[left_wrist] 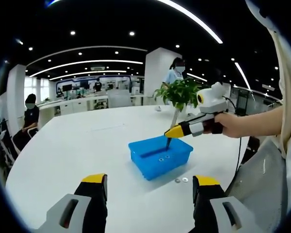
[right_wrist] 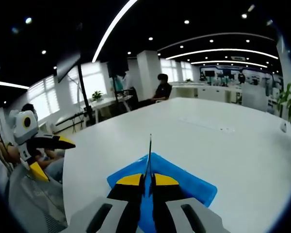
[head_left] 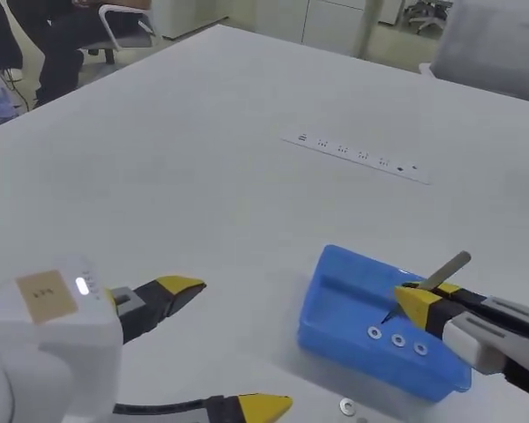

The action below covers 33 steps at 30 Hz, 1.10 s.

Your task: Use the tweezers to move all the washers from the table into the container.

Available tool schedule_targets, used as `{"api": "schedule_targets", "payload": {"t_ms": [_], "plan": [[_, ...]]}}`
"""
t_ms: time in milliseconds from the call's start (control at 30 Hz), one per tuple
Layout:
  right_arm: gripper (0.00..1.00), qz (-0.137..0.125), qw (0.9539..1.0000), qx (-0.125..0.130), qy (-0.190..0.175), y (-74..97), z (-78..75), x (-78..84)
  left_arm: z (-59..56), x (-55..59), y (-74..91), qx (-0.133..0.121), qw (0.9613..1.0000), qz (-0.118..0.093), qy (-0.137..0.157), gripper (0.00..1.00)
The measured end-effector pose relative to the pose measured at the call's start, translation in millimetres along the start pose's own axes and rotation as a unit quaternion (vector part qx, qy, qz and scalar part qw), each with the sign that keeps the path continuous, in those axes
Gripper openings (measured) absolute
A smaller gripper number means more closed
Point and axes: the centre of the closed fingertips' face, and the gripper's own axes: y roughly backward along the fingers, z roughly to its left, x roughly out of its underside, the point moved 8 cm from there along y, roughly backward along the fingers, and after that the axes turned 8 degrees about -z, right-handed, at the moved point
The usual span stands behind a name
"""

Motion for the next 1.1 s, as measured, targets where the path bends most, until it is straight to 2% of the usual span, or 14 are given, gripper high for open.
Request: {"api": "schedule_targets", "payload": {"t_ms": [233, 433, 833, 1100], "plan": [[0.03, 0.002, 1.0, -0.002, -0.001, 15.4, 9.4, 2.3, -0.5, 0.0, 0.2, 0.001, 1.0, -0.001, -0.001, 0.72], [0.04, -0.002, 0.9999, 0.0, -0.016, 26.9, 17.2, 4.5, -1.2, 0.2, 0.1, 0.001, 1.0, 0.001, -0.002, 0.72], [0.04, 0.013, 0.999, -0.014, -0.041, 33.3, 35.5, 21.1, -1.2, 0.4, -0.7, 0.002, 1.0, 0.001, -0.004, 0.72], [0.04, 0.034, 0.9979, -0.023, -0.05, 32.3, 36.6, 37.1, -1.4, 0.0, -1.6, 0.003, 1.0, 0.002, -0.004, 0.72]]}}
